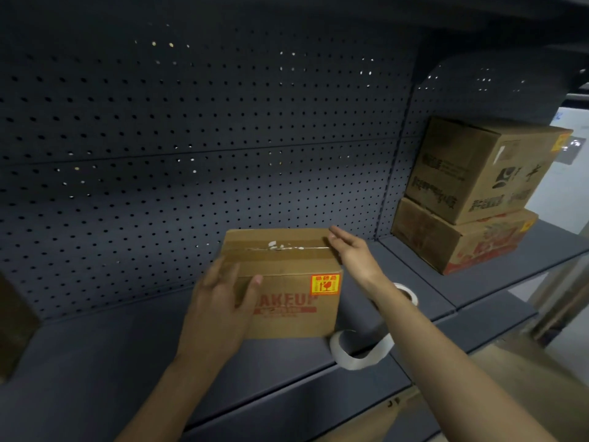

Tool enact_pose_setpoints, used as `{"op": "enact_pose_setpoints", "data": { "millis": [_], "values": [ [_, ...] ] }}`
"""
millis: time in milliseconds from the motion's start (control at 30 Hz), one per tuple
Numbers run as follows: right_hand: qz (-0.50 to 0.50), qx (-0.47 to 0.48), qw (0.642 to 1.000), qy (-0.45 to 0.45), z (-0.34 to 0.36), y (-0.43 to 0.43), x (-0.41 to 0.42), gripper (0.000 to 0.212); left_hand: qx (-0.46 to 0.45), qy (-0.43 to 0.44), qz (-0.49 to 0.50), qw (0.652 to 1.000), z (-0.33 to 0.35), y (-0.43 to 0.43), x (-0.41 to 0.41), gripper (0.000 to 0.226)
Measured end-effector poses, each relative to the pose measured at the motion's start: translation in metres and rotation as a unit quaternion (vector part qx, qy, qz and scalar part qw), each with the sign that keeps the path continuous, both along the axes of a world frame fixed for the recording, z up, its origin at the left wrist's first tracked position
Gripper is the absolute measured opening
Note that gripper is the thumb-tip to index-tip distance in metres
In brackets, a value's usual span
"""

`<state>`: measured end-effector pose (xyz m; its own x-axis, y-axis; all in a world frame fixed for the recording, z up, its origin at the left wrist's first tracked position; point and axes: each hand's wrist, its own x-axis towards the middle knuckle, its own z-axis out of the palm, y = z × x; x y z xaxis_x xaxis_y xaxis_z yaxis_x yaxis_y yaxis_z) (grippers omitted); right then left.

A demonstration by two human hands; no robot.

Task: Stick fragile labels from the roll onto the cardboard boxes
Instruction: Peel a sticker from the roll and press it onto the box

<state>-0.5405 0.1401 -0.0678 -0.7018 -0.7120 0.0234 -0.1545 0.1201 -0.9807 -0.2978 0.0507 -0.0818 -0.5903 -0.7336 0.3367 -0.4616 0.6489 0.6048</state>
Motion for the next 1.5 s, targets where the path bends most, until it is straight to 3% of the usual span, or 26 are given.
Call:
{"op": "enact_pose_setpoints", "data": {
  "millis": [133, 233, 367, 500, 733, 933, 1100, 1233, 1400, 1500],
  "values": [
    [-0.014, -0.016, 0.999, 0.025, -0.005, 0.005, 0.002, 0.041, -0.033, -0.027, 0.016, 0.999, 0.003, -0.008, 0.003, 0.058],
    [-0.041, -0.011, 0.998, 0.050, -0.010, 0.016, 0.013, 0.040, -0.079, -0.096, 0.013, 0.992, 0.007, -0.027, 0.002, 0.080],
    [-0.041, 0.017, 0.995, 0.090, -0.018, 0.033, 0.043, 0.059, -0.012, -0.121, 0.053, 0.991, 0.025, -0.040, -0.015, 0.075],
    [-0.065, 0.029, 0.990, 0.119, -0.019, 0.043, 0.073, 0.052, 0.002, -0.143, 0.033, 0.989, 0.033, -0.047, -0.035, 0.068],
    [-0.061, 0.029, 0.991, 0.112, -0.015, 0.045, 0.067, 0.051, 0.068, -0.065, 0.022, 0.995, 0.024, -0.052, -0.034, 0.071],
    [-0.025, -0.014, 0.999, 0.040, 0.008, 0.023, 0.039, 0.011, 0.103, 0.009, 0.019, 0.994, 0.023, -0.019, -0.020, 0.086],
    [0.037, 0.039, 0.998, 0.027, 0.016, 0.008, 0.033, 0.026, 0.162, 0.012, -0.023, 0.986, 0.019, 0.003, -0.023, 0.044],
    [0.049, 0.037, 0.997, 0.047, 0.012, 0.012, 0.041, 0.025, 0.182, 0.024, -0.032, 0.983, 0.016, -0.004, -0.024, 0.076],
    [0.044, 0.018, 0.997, 0.066, 0.002, 0.026, 0.063, 0.015, 0.184, 0.035, -0.029, 0.982, 0.025, -0.023, -0.033, 0.064],
    [0.044, 0.028, 0.989, 0.135, -0.007, 0.032, 0.079, 0.036, 0.173, 0.000, -0.066, 0.983, 0.034, -0.040, -0.035, 0.066]
  ]
}}
